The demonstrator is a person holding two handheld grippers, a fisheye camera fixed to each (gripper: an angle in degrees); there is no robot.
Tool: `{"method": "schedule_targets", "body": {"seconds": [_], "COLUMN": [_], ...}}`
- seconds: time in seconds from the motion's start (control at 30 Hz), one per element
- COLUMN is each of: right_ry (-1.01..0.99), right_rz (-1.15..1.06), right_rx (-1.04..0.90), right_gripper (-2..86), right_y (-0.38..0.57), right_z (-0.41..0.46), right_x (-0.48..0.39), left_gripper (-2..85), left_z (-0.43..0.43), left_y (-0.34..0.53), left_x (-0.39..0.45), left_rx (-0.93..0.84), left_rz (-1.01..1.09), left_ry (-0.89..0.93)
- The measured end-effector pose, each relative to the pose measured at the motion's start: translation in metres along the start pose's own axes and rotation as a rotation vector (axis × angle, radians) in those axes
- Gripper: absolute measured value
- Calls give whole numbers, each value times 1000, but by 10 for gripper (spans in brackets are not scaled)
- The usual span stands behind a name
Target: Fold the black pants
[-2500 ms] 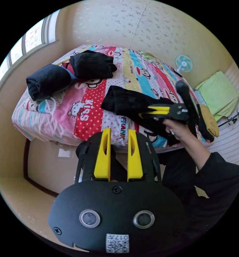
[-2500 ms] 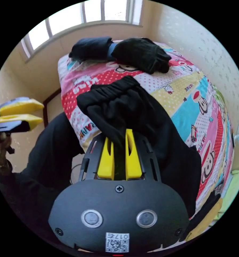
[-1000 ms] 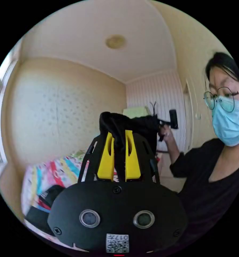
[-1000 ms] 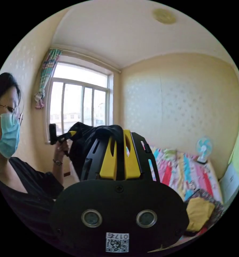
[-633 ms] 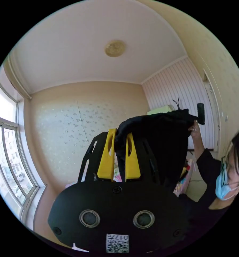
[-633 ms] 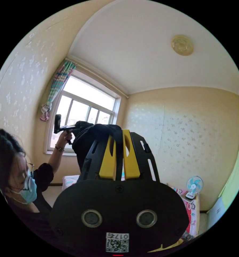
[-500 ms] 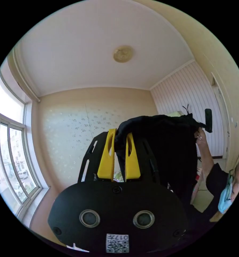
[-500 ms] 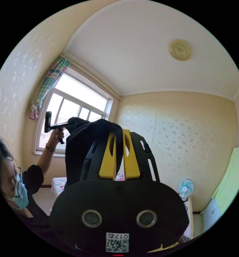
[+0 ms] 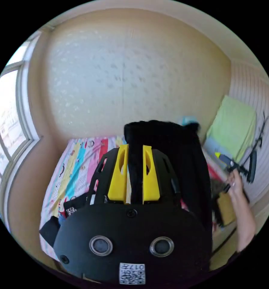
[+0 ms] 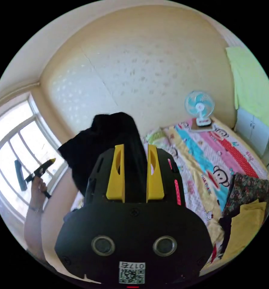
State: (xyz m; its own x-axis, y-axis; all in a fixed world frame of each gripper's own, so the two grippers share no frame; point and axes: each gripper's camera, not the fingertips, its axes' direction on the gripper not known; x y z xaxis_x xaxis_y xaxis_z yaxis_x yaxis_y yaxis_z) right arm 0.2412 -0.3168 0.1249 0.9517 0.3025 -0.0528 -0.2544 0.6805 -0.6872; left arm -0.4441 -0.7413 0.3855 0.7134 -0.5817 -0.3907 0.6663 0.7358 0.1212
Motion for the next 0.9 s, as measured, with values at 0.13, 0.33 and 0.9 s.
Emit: {"method": "schedule_targets", "body": {"seconds": [0.13, 0.33, 0.9], "right_ry": [19, 81, 159], "right_rz": [-152, 53, 150], "right_rx": [-313, -421, -545], "right_gripper": [120, 129, 119], "right_y": [166, 396, 463], "right_z": [89, 13, -112], "right_x": [114, 253, 340], "left_gripper": [103, 133, 22], "left_z": [140, 188, 66], "left_y": [151, 450, 613], "left_x": [1, -14, -98], "left_rx": [-330, -670, -577], "left_rz": [200, 117, -606], "left_ry": [48, 363, 811]}}
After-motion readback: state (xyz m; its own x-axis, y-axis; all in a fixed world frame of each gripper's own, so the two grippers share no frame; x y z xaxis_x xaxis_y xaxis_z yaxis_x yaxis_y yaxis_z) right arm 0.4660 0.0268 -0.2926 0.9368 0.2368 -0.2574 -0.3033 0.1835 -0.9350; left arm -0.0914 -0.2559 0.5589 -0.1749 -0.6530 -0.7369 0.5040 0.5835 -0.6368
